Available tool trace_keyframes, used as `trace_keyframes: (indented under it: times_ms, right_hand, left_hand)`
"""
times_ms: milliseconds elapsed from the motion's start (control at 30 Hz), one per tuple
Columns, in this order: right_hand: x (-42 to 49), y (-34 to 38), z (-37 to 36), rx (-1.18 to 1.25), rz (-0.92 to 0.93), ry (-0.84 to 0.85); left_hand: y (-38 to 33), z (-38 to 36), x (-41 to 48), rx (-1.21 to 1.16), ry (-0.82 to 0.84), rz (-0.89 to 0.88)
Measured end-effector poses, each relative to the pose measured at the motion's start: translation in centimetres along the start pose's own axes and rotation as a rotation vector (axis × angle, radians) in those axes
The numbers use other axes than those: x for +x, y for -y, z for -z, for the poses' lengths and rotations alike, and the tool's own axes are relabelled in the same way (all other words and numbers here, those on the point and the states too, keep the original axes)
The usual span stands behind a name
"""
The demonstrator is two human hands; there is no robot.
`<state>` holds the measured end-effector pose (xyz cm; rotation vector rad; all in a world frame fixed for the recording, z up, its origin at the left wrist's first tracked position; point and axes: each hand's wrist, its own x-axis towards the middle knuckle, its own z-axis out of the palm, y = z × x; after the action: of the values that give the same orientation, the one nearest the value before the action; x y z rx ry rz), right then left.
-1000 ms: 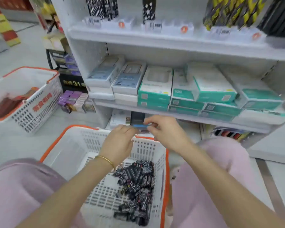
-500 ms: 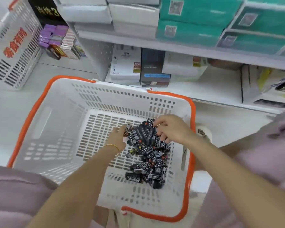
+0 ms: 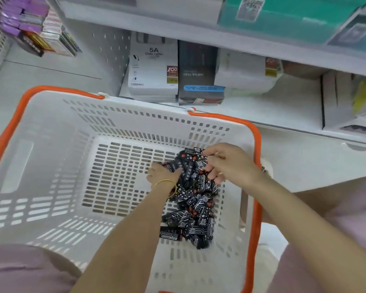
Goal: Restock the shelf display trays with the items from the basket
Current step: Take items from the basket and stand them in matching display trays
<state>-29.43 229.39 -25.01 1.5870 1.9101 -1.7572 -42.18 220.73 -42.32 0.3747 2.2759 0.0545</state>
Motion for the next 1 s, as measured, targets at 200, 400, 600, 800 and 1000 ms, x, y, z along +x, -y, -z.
trace_keyframes:
  times_ms: [200,400,600,800,1000]
  right_hand:
    - [-0.2,0.0,0.2,0.02,-0.012,-0.014]
    - [-0.5,0.2,0.4,0.072,-0.008,-0.023]
    - [-0.6,0.5,0.6,0.086,0.011,-0.028]
    - [-0.6,0.4,0.8,0.107,-0.002,-0.045]
    - [-0.5,0.3,1.3,0.123,-0.006,-0.065]
  left_hand:
    - [-1.5,-0.9,-0.6,-0.244,-0.005,-0.123]
    - [-2.0,-1.3,-1.3,-0.371,0.112,-0.223]
    - [-2.2,-1.5,-1.7,-0.49,0.203,-0.275]
    - [-3.2,-1.8,-2.6,-0.558,0.349,-0.246]
    - [-3.3,-2.1,-2.8,-0.656,0.298,-0.199]
